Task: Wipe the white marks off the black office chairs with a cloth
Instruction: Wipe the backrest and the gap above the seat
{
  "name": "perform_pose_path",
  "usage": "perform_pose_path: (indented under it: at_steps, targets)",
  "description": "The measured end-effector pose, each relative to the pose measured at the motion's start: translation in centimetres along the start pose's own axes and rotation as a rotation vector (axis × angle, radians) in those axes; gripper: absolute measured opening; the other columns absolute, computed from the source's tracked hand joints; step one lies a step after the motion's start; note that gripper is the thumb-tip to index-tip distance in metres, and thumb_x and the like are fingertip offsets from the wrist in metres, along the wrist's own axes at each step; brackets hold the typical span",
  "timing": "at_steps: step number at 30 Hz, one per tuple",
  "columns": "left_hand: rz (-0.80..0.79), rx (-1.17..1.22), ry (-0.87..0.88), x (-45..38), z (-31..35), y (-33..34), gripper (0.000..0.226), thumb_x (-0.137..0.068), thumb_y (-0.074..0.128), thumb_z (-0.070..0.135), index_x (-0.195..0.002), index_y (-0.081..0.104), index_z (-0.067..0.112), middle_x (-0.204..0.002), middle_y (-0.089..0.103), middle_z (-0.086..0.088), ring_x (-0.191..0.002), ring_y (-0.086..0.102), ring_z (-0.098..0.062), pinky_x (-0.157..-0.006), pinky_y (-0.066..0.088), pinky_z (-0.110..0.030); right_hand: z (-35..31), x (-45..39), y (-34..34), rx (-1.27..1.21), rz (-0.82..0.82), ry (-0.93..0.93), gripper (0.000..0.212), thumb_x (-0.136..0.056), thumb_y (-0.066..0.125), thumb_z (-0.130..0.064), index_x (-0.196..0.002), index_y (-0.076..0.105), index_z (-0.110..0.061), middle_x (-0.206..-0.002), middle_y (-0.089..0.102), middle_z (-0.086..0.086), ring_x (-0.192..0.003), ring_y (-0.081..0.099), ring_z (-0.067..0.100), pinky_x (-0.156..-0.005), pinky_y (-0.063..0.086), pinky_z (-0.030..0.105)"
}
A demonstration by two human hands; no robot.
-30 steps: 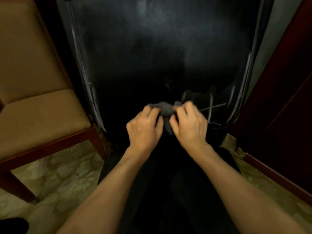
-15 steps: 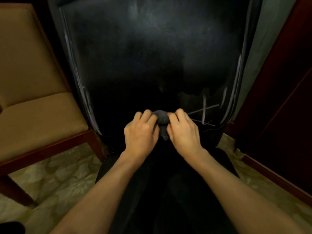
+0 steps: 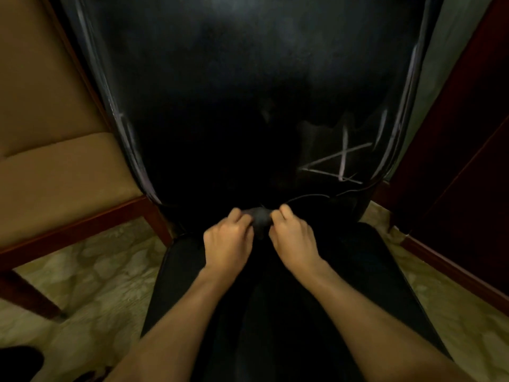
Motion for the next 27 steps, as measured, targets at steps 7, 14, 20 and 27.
perform_pose_path:
  at_steps: [7,14,20,27]
  targets:
    - [0.359,0.136,0.009,-1.2,0.5,-2.8,0.012,-0.088,0.071,0.010,-0.100,0.072,0.007,-0.103,0.069,-0.004,-0.076,0.066,-0.013,-0.058,0.049,-0.020,-0.7,-1.3,-3.6,-0.075,0.363,-0.139,0.017,-0.088,0.060,-0.012,-0.100,0.066,-0.002,-0.097,0.061,0.015,-0.064,0.063,0.026,-0.046,0.051,0.034]
    - [0.102,0.169,-0.199,-0.1,-1.6,4.4,0.012,-0.086,0.073,0.012,-0.097,0.074,0.017,-0.092,0.067,0.005,-0.064,0.066,-0.018,-0.047,0.048,-0.029,2.7,-0.5,4.4,0.002,0.154,-0.026,0.019,-0.084,0.071,-0.008,-0.102,0.068,-0.005,-0.097,0.061,0.013,-0.055,0.062,0.028,-0.041,0.049,0.033]
    - [-0.044,0.135,-0.304,-0.8,-2.0,5.8,0.013,-0.088,0.067,0.013,-0.097,0.074,0.020,-0.089,0.065,0.006,-0.066,0.065,-0.021,-0.051,0.047,-0.030,2.7,-1.0,6.2,0.012,-0.028,0.122,0.019,-0.084,0.072,-0.010,-0.101,0.066,-0.005,-0.113,0.062,0.016,-0.066,0.066,0.033,-0.051,0.052,0.037]
    - [0.430,0.279,0.016,-1.8,1.8,-1.3,0.012,-0.087,0.071,0.007,-0.098,0.075,0.005,-0.102,0.071,-0.002,-0.083,0.068,-0.011,-0.065,0.054,-0.021,1.1,-0.9,-3.9,-0.218,0.507,-0.052,0.015,-0.085,0.065,-0.012,-0.098,0.060,-0.005,-0.093,0.060,0.011,-0.062,0.058,0.019,-0.051,0.047,0.026]
Point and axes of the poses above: each hand's wrist, its own x-axis away from the middle knuckle, its own y-axis out of the palm, z = x × y, the point moved 5 cm from there along -x, towards the middle knuckle
